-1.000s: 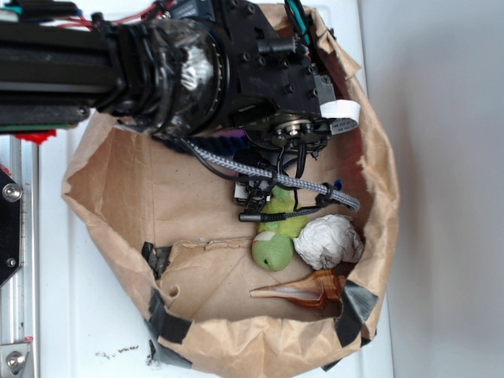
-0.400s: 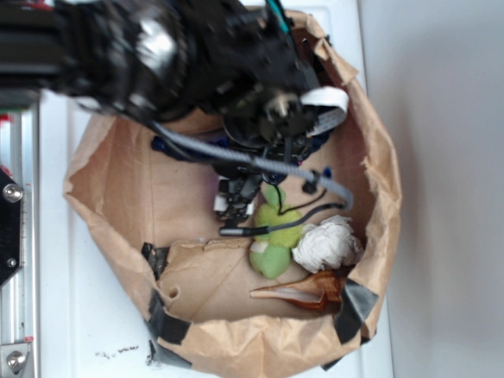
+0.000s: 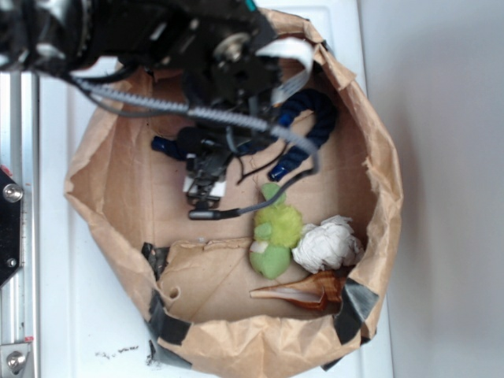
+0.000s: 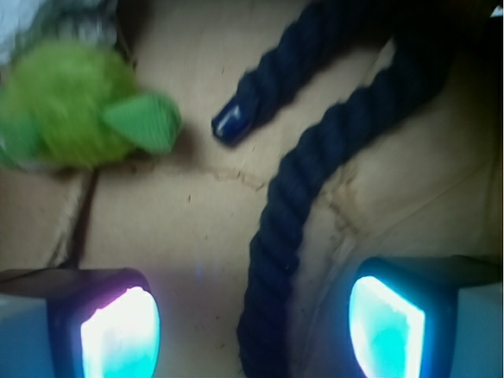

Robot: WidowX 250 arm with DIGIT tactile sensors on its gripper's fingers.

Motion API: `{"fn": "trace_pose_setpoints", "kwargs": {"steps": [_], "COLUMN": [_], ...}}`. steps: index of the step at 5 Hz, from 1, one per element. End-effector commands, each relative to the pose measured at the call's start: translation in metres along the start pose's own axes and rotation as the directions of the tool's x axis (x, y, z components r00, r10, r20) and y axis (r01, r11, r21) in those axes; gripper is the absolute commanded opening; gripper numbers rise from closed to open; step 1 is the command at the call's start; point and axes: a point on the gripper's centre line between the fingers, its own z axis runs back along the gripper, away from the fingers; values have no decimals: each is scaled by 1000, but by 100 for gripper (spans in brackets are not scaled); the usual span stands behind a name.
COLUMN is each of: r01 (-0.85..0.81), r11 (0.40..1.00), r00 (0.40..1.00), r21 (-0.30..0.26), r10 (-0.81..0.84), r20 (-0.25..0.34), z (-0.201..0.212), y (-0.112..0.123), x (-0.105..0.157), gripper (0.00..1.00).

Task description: Grab the blue rope.

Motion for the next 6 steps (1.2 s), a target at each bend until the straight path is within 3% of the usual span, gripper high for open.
{"fn": "trace_pose_setpoints", "kwargs": {"steps": [1,2,3,6], "r01": [4,0,-28,-56], "r11": [998,997,995,992], "r00": [999,1000,1000,998], "r21": [57,80,95,116], "r10": [-7,-2,29,54], "r20": [45,28,-10,15], "z": [-3,-18,-28,-31], "y": [11,7,6,14], "x": [8,19,24,17], "gripper": [100,100,0,0]}}
